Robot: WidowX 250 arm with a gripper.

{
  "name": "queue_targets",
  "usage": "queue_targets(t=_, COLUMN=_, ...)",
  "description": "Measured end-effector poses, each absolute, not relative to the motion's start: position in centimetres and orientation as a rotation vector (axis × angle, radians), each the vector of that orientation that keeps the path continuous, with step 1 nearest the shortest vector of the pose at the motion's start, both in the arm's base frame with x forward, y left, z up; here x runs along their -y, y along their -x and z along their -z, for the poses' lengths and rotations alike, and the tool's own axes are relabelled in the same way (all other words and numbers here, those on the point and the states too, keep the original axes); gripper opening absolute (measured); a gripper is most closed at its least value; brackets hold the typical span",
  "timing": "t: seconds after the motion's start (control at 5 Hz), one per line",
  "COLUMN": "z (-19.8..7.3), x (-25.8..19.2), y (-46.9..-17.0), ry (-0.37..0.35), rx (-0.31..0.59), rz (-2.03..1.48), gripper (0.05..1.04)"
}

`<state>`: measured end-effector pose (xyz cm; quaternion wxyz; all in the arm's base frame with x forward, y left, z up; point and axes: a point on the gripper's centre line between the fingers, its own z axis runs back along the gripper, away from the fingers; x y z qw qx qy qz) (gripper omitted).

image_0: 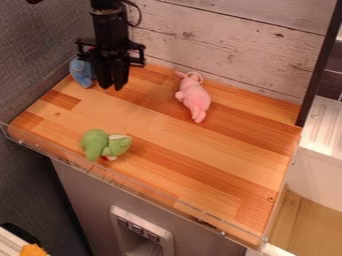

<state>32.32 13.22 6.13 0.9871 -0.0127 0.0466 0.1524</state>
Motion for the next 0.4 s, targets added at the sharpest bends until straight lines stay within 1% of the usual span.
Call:
queue_targets(t=0.2, z=-6.4, x=-15.0, y=-33.7, ry=0.03, rx=-0.097, rz=-0.518, gripper=0.801)
queue_targets(t=0.4, z=-5.7, x=-16.7, y=-35.1, ry=0.031, rx=-0.1, rz=-0.679, gripper=0.998)
